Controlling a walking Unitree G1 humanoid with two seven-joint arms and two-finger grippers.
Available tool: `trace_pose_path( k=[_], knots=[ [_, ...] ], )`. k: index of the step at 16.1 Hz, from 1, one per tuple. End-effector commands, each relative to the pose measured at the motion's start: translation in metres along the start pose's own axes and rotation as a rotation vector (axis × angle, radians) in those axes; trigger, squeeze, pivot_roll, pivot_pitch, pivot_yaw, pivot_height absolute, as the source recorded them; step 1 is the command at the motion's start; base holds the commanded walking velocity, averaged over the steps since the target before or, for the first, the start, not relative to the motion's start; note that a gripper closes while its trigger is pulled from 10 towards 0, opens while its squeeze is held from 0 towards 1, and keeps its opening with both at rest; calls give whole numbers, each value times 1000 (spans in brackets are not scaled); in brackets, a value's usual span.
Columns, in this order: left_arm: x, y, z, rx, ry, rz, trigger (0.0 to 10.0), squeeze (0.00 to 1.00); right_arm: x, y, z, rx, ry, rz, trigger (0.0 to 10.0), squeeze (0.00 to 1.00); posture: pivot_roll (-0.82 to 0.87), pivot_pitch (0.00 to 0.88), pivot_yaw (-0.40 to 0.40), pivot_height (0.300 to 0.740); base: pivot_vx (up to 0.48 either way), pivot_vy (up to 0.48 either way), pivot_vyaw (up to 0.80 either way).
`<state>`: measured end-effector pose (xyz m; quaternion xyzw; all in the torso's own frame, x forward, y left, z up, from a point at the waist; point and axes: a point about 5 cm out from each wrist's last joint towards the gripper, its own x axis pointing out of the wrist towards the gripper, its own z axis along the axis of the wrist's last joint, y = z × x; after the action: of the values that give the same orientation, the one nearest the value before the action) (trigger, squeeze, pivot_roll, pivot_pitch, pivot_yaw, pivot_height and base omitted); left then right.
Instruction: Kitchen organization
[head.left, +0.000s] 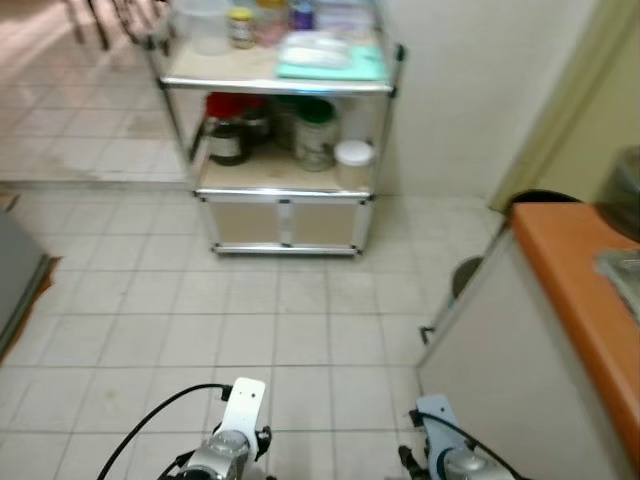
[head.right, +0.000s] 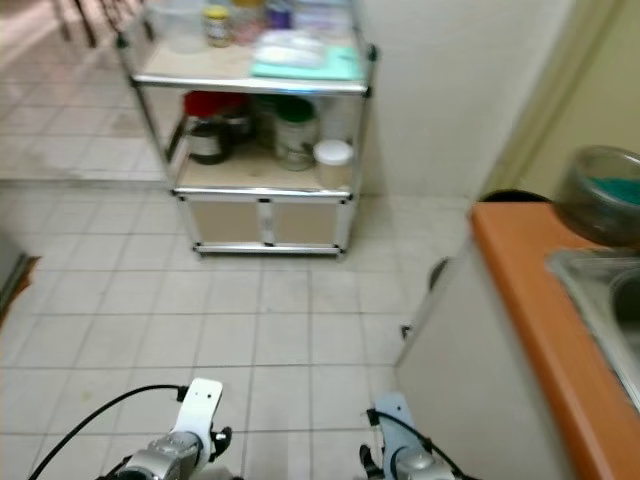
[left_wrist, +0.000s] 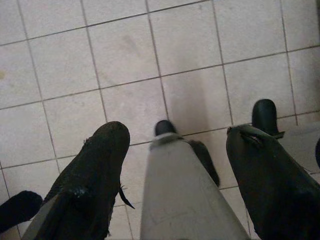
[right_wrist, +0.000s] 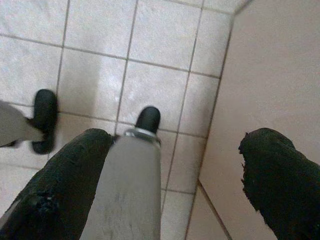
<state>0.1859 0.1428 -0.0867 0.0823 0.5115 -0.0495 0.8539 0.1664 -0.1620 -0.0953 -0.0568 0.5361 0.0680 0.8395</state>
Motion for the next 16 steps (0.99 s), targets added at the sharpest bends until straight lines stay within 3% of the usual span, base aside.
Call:
trace_pose_path(
  k=[1, 5, 7, 8, 10, 11, 14, 15, 16],
  knots=[
    [0, 6, -2, -7, 8, 16, 10000, 0, 1, 6, 2, -4, -4, 13, 10000, 0, -47, 0, 0, 740, 0, 480, 0],
    [0, 5, 0, -7, -8, 3, 10000, 0, 1, 7, 6, -17, -10, 28, 10000, 0, -44, 0, -1, 740, 0, 76, 0],
    [-1, 14, 10, -30, -69, 30, 10000, 0, 0, 9, 38, 29, -173, 47, 10000, 0, -43, 0, 2, 740, 0, 0, 0],
    [-2, 20, 25, -37, -146, 45, 10000, 0, -2, 11, 56, -23, -253, 72, 10000, 0, -41, 0, 2, 740, 0, 0, 0],
    [-3, 24, 33, -25, -196, 66, 10000, 0, -4, 12, 64, -50, -287, 80, 10000, 0, -37, 0, -1, 740, 0, 0, 0],
    [-6, 29, 49, -56, -278, 67, 10000, 0, -7, 11, 81, -55, -371, 98, 10000, 0, -36, 0, -2, 740, 0, 0, 0],
    [-12, 31, 63, -73, -388, 52, 10000, 0, -13, 9, 99, -46, -476, 115, 10000, 0, -38, 0, -1, 740, 0, 0, 0],
    [-14, 32, 66, -72, -419, 69, 10000, 0, -15, 7, 102, -46, -500, 115, 10000, 0, -39, 0, 1, 740, 0, 0, 0],
    [-23, 36, 76, -46, -533, 164, 10000, 0, -19, 4, 108, -45, -548, 101, 10000, 0, -39, 0, 3, 740, 0, 0, 0]
  ],
)
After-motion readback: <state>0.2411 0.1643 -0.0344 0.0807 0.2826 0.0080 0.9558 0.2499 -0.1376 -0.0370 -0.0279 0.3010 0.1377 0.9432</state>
